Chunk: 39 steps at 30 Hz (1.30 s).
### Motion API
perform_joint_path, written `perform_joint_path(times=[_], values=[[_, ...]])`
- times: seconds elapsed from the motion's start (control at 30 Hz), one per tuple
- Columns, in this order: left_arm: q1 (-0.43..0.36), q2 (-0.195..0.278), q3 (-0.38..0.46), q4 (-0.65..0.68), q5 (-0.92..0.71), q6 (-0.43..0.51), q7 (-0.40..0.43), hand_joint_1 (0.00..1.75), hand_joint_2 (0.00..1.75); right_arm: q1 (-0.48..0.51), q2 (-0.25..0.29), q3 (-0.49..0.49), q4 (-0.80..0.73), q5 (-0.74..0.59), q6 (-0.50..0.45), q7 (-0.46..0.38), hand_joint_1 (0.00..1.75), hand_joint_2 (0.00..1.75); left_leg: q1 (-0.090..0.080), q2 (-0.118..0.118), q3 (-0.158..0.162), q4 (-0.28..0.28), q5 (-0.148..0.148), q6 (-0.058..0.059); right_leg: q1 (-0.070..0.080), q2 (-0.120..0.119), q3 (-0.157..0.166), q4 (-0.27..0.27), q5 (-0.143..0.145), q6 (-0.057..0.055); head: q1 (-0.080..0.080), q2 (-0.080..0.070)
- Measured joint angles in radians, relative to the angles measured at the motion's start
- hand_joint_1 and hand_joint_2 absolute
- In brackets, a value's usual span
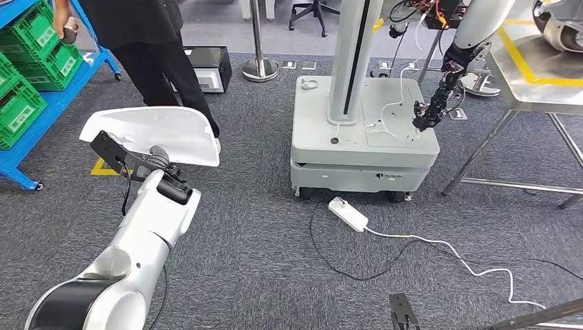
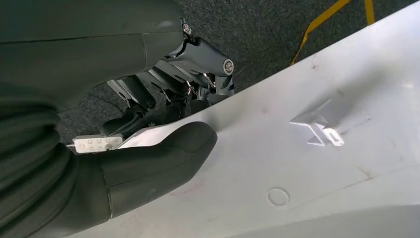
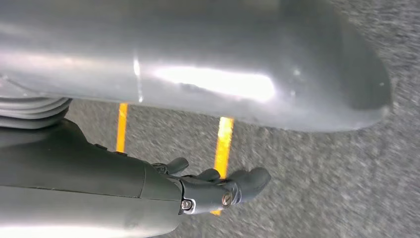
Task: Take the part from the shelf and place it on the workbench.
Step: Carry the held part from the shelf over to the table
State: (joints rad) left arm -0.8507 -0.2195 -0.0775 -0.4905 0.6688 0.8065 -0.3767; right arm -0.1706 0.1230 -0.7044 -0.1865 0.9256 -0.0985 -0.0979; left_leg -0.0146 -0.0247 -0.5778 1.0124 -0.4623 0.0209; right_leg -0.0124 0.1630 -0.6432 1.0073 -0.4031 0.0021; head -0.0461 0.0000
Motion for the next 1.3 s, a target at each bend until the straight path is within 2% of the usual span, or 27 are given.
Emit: perform_joint_path(times=[0.07, 0.13, 0.2, 0.23, 0.27, 0.33, 0.4, 0.43, 0.5, 0.53, 0.57, 0.63, 0.7, 0.73, 0.77, 0.8, 0.87, 0.93, 1.0, 1.03, 1.1, 1.13, 1.17, 1.2, 1.23, 1.27, 1.3], values=[[-0.002, -0.007, -0.002, -0.002, 0.001, 0.000, -0.001, 1.75, 1.75, 0.003, 0.001, -0.001, 0.000, 0.001, 0.000, 0.000, 0.00, 0.00, 0.004, 0.024, 0.009, -0.020, 0.011, 0.010, 0.006, -0.055, -0.015, 0.028, -0.021, 0.005, 0.001, 0.000], [-0.002, -0.008, -0.005, -0.003, 0.001, 0.000, -0.003, 1.75, 1.75, -0.001, 0.001, -0.001, 0.000, 0.004, 0.001, 0.001, 0.00, 0.00, 0.005, 0.051, 0.011, -0.029, 0.015, 0.016, 0.009, -0.128, -0.066, 0.136, -0.083, 0.011, 0.003, 0.000], [0.002, -0.004, -0.006, -0.002, 0.001, 0.000, -0.005, 1.75, 1.75, -0.004, 0.001, -0.001, 0.000, 0.008, 0.001, 0.002, 0.00, 0.00, 0.005, 0.081, 0.010, -0.027, 0.013, 0.017, 0.002, -0.151, -0.121, 0.255, -0.133, 0.020, 0.003, 0.000], [0.006, -0.003, -0.006, -0.001, 0.001, 0.000, -0.006, 1.75, 1.75, -0.004, 0.000, -0.002, 0.000, 0.010, 0.001, 0.002, 0.00, 0.00, 0.007, 0.096, 0.009, -0.025, 0.011, 0.015, -0.002, -0.156, -0.128, 0.273, -0.133, 0.025, 0.003, 0.000], [0.009, -0.002, -0.006, -0.001, 0.002, 0.000, -0.009, 1.75, 1.75, -0.003, 0.000, -0.002, 0.000, 0.011, 0.002, 0.003, 0.00, 0.00, 0.009, 0.110, 0.008, -0.022, 0.008, 0.012, -0.007, -0.160, -0.113, 0.252, -0.117, 0.030, 0.003, 0.000], [0.011, 0.001, -0.006, -0.002, 0.002, 0.000, -0.014, 1.75, 1.75, -0.005, 0.001, -0.002, 0.000, 0.015, 0.002, 0.003, 0.00, 0.00, 0.014, 0.135, 0.006, -0.008, -0.001, 0.000, -0.013, -0.184, -0.039, 0.122, -0.065, 0.040, 0.003, 0.000], [0.011, 0.007, -0.006, -0.005, 0.002, 0.000, -0.020, 1.75, 1.75, -0.006, 0.002, -0.002, 0.000, 0.019, 0.002, 0.005, 0.00, 0.00, 0.013, 0.155, 0.004, 0.008, -0.015, -0.016, -0.014, -0.203, 0.016, 0.026, -0.037, 0.035, 0.002, 0.000], [0.011, 0.008, -0.006, -0.006, 0.002, 0.000, -0.022, 1.75, 1.75, -0.007, 0.002, -0.002, 0.000, 0.020, 0.002, 0.006, 0.00, 0.00, 0.012, 0.164, 0.005, 0.011, -0.018, -0.024, -0.011, -0.203, 0.020, 0.016, -0.037, 0.027, 0.001, 0.000], [0.011, 0.007, -0.006, -0.007, 0.002, 0.000, -0.023, 1.75, 1.75, -0.006, 0.002, -0.002, 0.000, 0.023, 0.003, 0.009, 0.00, 0.00, 0.013, 0.178, 0.010, 0.011, -0.022, -0.037, -0.008, -0.180, 0.017, 0.018, -0.034, 0.011, 0.001, 0.000], [0.011, 0.007, -0.006, -0.008, 0.002, 0.000, -0.023, 1.75, 1.75, -0.006, 0.002, -0.002, 0.000, 0.024, 0.002, 0.009, 0.00, 0.00, 0.016, 0.166, 0.009, 0.016, -0.028, -0.043, -0.009, -0.169, 0.017, 0.017, -0.032, 0.005, 0.000, 0.000], [0.011, 0.008, -0.006, -0.010, 0.002, 0.000, -0.023, 1.75, 1.75, -0.006, 0.001, -0.002, 0.000, 0.024, 0.002, 0.010, 0.00, 0.00, 0.020, 0.138, 0.001, 0.036, -0.043, -0.049, -0.011, -0.158, 0.017, 0.015, -0.030, 0.000, 0.000, 0.000], [0.014, 0.012, -0.006, -0.011, 0.002, 0.000, -0.021, 1.75, 1.75, -0.010, 0.000, -0.002, 0.000, 0.025, 0.002, 0.012, 0.00, 0.00, 0.026, 0.061, -0.045, 0.137, -0.097, -0.055, -0.013, -0.136, 0.016, 0.014, -0.027, -0.009, -0.001, 0.000], [0.021, 0.018, -0.006, -0.009, 0.001, 0.000, -0.019, 1.75, 1.75, -0.014, 0.000, -0.002, 0.000, 0.023, 0.002, 0.012, 0.00, 0.00, 0.026, 0.028, -0.111, 0.269, -0.145, -0.053, -0.010, -0.108, 0.014, 0.014, -0.025, -0.014, -0.001, 0.000], [0.025, 0.020, -0.006, -0.007, 0.001, 0.000, -0.019, 1.75, 1.75, -0.013, 0.001, -0.002, 0.000, 0.022, 0.003, 0.010, 0.00, 0.00, 0.025, 0.025, -0.130, 0.301, -0.146, -0.050, -0.008, -0.092, 0.013, 0.014, -0.025, -0.015, -0.001, 0.000], [0.029, 0.021, -0.006, -0.007, 0.001, 0.000, -0.021, 1.75, 1.75, -0.012, 0.000, -0.002, 0.000, 0.021, 0.003, 0.007, 0.00, 0.00, 0.024, 0.023, -0.132, 0.294, -0.127, -0.045, -0.006, -0.076, 0.013, 0.015, -0.025, -0.015, -0.001, 0.000], [0.030, 0.022, -0.006, -0.007, 0.001, 0.000, -0.023, 1.75, 1.75, -0.010, 0.000, -0.002, 0.000, 0.021, 0.003, 0.005, 0.00, 0.00, 0.022, 0.019, -0.115, 0.248, -0.094, -0.039, -0.005, -0.062, 0.013, 0.015, -0.024, -0.015, -0.001, 0.000], [0.028, 0.024, -0.006, -0.009, 0.000, 0.000, -0.029, 1.75, 1.75, -0.009, 0.000, -0.002, 0.000, 0.020, 0.003, 0.002, 0.00, 0.00, 0.020, -0.011, -0.055, 0.111, -0.028, -0.028, -0.005, -0.037, 0.011, 0.016, -0.023, -0.011, -0.001, 0.000], [0.025, 0.026, -0.006, -0.012, 0.000, 0.000, -0.033, 1.75, 1.75, -0.008, 0.000, -0.002, 0.000, 0.022, 0.005, 0.003, 0.00, 0.00, 0.018, -0.034, -0.020, 0.031, -0.005, -0.025, -0.008, -0.015, 0.004, 0.015, -0.018, -0.001, -0.001, 0.000], [0.026, 0.024, -0.006, -0.015, 0.000, 0.000, -0.037, 1.75, 1.75, -0.005, 0.000, -0.002, 0.000, 0.026, 0.008, 0.004, 0.00, 0.00, 0.015, -0.022, -0.015, 0.019, -0.004, -0.020, -0.012, 0.006, -0.003, 0.009, -0.011, 0.014, -0.001, 0.000], [0.026, 0.023, -0.006, -0.018, -0.001, 0.000, -0.039, 1.75, 1.75, -0.003, 0.000, -0.002, 0.000, 0.028, 0.009, 0.004, 0.00, 0.00, 0.015, -0.009, -0.013, 0.013, -0.001, -0.014, -0.011, -0.005, -0.005, 0.010, -0.011, 0.018, -0.001, 0.000], [0.027, 0.024, -0.006, -0.022, -0.002, 0.000, -0.043, 1.75, 1.75, -0.005, 0.001, -0.002, 0.000, 0.031, 0.010, 0.005, 0.00, 0.00, 0.017, 0.017, -0.009, 0.000, 0.008, 0.001, -0.004, -0.073, -0.028, 0.054, -0.041, 0.022, 0.001, 0.000], [0.030, 0.025, -0.006, -0.023, -0.003, 0.000, -0.044, 1.75, 1.75, -0.009, 0.001, -0.002, 0.000, 0.032, 0.010, 0.005, 0.00, 0.00, 0.015, 0.032, -0.008, -0.002, 0.009, 0.006, -0.001, -0.116, -0.053, 0.110, -0.072, 0.021, 0.002, 0.000], [0.034, 0.027, -0.006, -0.023, -0.004, 0.000, -0.044, 1.75, 1.75, -0.013, 0.001, -0.002, 0.000, 0.033, 0.011, 0.006, 0.00, 0.00, 0.013, 0.046, -0.009, -0.003, 0.009, 0.009, 0.001, -0.142, -0.085, 0.178, -0.107, 0.023, 0.002, 0.000], [0.040, 0.029, -0.006, -0.023, -0.006, 0.000, -0.042, 1.75, 1.75, -0.015, 0.001, -0.001, 0.000, 0.033, 0.011, 0.007, 0.00, 0.00, 0.012, 0.061, -0.009, -0.002, 0.007, 0.011, 0.000, -0.152, -0.114, 0.243, -0.134, 0.025, 0.002, 0.000], [0.046, 0.030, -0.006, -0.023, -0.007, 0.000, -0.040, 1.75, 1.75, -0.016, 0.001, -0.001, 0.000, 0.033, 0.011, 0.008, 0.00, 0.00, 0.011, 0.077, -0.009, 0.000, 0.006, 0.012, 0.000, -0.156, -0.131, 0.284, -0.145, 0.027, 0.002, 0.000], [0.051, 0.031, -0.006, -0.023, -0.007, 0.000, -0.039, 1.75, 1.75, -0.016, 0.001, -0.001, 0.000, 0.033, 0.011, 0.008, 0.00, 0.00, 0.011, 0.090, -0.010, 0.002, 0.004, 0.012, -0.001, -0.158, -0.129, 0.285, -0.138, 0.029, 0.002, 0.000], [0.054, 0.031, -0.006, -0.024, -0.008, 0.000, -0.037, 1.75, 1.75, -0.015, 0.001, -0.001, 0.000, 0.033, 0.010, 0.009, 0.00, 0.00, 0.011, 0.104, -0.010, 0.004, 0.002, 0.011, -0.001, -0.162, -0.104, 0.245, -0.114, 0.029, 0.002, 0.000]])
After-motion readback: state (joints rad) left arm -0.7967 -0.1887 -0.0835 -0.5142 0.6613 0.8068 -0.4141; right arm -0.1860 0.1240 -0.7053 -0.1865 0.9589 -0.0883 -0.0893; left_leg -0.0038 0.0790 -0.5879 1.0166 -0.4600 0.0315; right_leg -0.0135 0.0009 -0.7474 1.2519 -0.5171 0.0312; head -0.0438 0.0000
